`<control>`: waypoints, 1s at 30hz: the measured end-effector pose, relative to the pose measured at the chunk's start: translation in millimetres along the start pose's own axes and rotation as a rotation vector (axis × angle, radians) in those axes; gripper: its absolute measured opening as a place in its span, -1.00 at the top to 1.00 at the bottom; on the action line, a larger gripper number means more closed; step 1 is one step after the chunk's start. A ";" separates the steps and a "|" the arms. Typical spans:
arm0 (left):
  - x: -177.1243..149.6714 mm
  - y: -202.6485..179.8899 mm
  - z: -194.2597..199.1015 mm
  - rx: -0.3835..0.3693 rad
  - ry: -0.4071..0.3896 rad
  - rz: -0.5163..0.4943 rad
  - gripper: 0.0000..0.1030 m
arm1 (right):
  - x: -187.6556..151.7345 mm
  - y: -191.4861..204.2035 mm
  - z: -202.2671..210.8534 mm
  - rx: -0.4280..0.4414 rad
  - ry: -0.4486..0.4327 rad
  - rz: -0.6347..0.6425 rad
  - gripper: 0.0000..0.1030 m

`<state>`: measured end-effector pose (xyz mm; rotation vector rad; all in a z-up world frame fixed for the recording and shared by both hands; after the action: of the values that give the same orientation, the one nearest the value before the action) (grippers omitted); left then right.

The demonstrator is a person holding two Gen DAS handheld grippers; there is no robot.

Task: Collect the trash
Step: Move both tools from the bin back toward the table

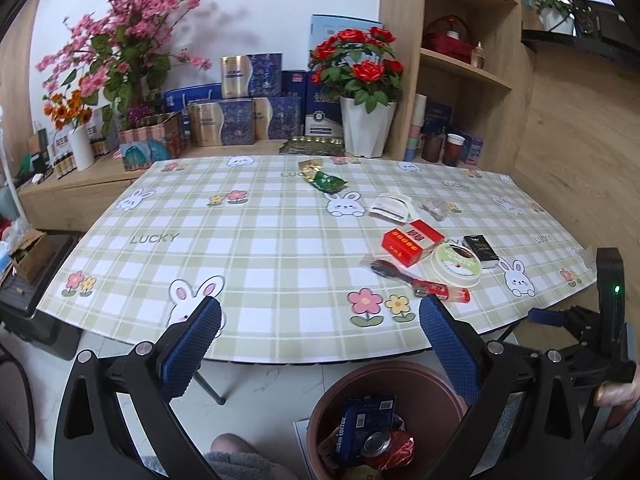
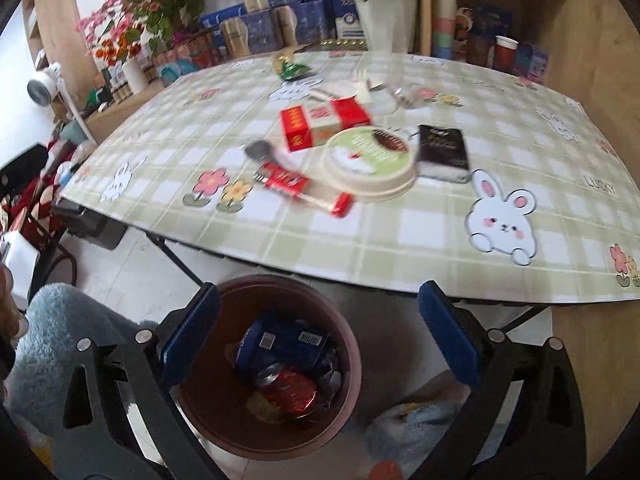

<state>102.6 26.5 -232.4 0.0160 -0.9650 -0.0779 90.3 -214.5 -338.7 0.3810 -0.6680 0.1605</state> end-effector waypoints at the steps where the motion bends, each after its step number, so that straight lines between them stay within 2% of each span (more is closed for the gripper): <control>1: 0.9 -2.5 -1.1 -0.005 0.001 -0.001 -0.88 | 1.4 -5.1 2.5 0.000 -0.006 -0.010 -0.89; 6: 0.9 -18.7 -7.1 -0.024 0.017 -0.014 -0.88 | 5.1 -25.3 8.3 -0.028 -0.022 -0.029 -0.89; 14: -3.6 -38.6 -22.4 -0.034 0.052 -0.040 -0.88 | 1.8 -45.7 2.8 0.017 -0.029 -0.095 -0.89; 25: -9.3 -77.8 -45.8 -0.085 0.110 -0.085 -0.88 | 12.3 -66.4 4.5 -0.059 -0.062 -0.040 -0.89; 30: -12.1 -102.8 -60.7 -0.124 0.125 -0.140 -0.88 | 15.7 -75.7 3.6 -0.067 -0.066 -0.052 -0.89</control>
<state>139.5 -76.3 -281.9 -0.0254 -0.8315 -0.2632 120.5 -285.2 -348.3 0.3400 -0.7257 0.0758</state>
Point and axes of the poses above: each gripper's, at about its wrist camera, not at the fingertips, and z roughly against the way its jaws point, y to its left, x to its top, the point moved 9 cm from there along -z, roughly the way its jaws point, and after that the axes turned 11 degrees about x, right-handed, at the moved point
